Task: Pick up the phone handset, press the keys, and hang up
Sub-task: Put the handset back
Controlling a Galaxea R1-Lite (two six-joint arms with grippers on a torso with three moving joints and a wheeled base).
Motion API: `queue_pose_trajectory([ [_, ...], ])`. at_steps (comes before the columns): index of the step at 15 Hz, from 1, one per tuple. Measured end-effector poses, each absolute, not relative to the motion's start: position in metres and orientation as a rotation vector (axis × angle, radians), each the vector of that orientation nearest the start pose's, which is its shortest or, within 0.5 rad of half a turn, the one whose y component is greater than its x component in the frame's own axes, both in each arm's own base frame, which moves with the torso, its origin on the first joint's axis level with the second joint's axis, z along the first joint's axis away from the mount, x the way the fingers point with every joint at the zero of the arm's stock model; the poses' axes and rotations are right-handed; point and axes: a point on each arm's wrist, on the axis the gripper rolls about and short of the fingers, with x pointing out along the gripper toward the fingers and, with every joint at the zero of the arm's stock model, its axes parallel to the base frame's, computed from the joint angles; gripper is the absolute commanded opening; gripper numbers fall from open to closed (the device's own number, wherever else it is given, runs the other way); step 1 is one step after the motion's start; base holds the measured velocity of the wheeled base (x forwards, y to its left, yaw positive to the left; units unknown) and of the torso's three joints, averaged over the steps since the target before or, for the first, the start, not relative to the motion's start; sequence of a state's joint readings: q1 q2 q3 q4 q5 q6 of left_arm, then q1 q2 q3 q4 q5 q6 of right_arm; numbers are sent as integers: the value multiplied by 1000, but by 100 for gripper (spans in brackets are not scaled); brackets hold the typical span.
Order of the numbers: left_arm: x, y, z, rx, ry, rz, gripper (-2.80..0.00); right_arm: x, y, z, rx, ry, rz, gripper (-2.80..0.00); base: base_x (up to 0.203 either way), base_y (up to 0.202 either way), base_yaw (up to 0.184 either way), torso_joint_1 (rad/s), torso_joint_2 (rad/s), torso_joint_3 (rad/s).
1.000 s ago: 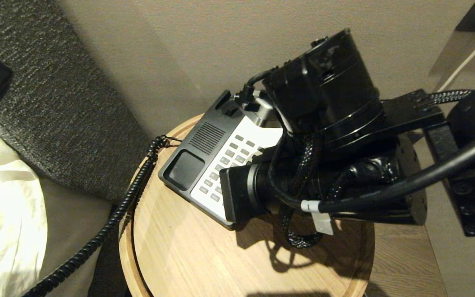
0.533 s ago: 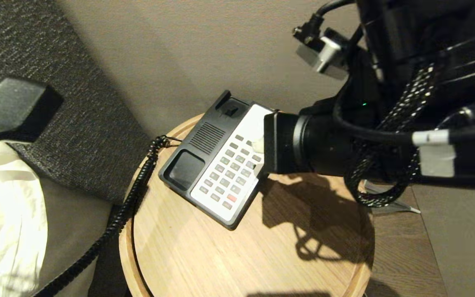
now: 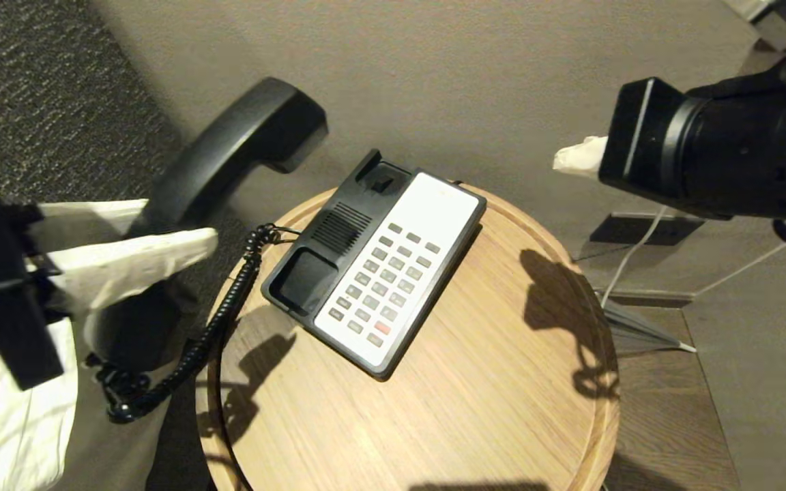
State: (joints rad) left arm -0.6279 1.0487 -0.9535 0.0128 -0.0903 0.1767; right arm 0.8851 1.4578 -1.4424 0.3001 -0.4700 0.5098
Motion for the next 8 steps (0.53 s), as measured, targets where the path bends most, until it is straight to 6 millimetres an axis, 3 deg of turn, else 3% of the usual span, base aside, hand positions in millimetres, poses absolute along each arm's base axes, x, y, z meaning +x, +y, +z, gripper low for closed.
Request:
queue_pose_trajectory([
  [4,147,-124,300,276,128,-774,-280,158,148,346,335,306,264,-280,0,0,0,0,0,0],
  [8,187,-138,300,346,151,-705,-280,151,139,352,359,277,270,-280,0,0,0,0,0,0],
])
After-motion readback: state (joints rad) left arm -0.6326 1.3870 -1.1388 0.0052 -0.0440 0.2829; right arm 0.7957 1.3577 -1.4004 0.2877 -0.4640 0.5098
